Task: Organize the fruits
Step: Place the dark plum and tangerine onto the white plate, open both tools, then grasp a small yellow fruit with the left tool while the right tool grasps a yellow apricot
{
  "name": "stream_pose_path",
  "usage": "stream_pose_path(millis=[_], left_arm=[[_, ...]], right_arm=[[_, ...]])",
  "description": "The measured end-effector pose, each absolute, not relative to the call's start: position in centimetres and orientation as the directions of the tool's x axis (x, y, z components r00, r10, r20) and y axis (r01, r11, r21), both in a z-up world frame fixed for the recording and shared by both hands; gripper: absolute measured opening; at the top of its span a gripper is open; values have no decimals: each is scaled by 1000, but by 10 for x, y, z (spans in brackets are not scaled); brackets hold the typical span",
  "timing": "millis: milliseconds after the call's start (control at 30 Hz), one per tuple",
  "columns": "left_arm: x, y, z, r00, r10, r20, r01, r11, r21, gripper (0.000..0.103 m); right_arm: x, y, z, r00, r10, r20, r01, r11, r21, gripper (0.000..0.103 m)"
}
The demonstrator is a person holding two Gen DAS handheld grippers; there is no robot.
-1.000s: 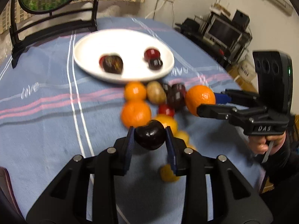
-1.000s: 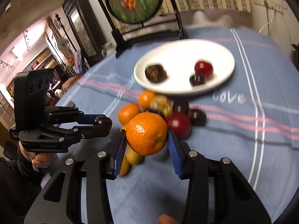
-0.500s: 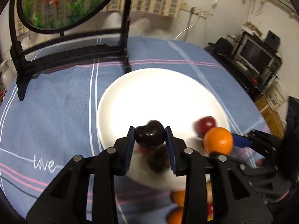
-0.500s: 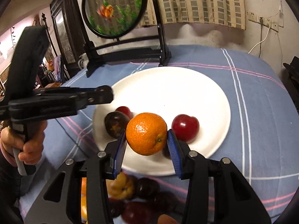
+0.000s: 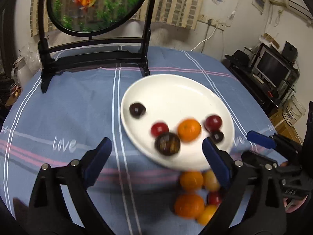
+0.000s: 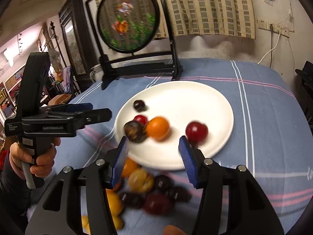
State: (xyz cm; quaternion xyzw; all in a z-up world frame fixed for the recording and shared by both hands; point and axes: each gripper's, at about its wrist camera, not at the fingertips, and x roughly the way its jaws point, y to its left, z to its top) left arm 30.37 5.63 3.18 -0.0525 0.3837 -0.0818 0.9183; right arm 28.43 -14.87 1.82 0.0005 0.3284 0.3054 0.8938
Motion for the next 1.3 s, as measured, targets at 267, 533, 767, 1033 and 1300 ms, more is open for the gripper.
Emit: stream_pose_path(millis=[267,533,767,1033,1300], left_arm=[[250,57,-8,653,-188,-734,128,982,-137,95],[238,74,-26,608,-192,-771,99,981,-166,95],[236,79,-23,621,-166,-766,81,986,-148,95],[233,80,-18,633,-162,-757,85,986,-140,95],[227,79,-12,642,-176,-746,103,984,-144,95]], right_arm=[[230,-136,-10,560,519,-646,-610,786,103,54],[205,-129,-21,403,596,-695,-697,691,188,54],[190,-121,-29,332,590,-736,-728,656,198,54],[198,-126,-43,212,634,-744,-679,643,354,50],[216,-133,-52,144,712,-688,-593,618,516,50]])
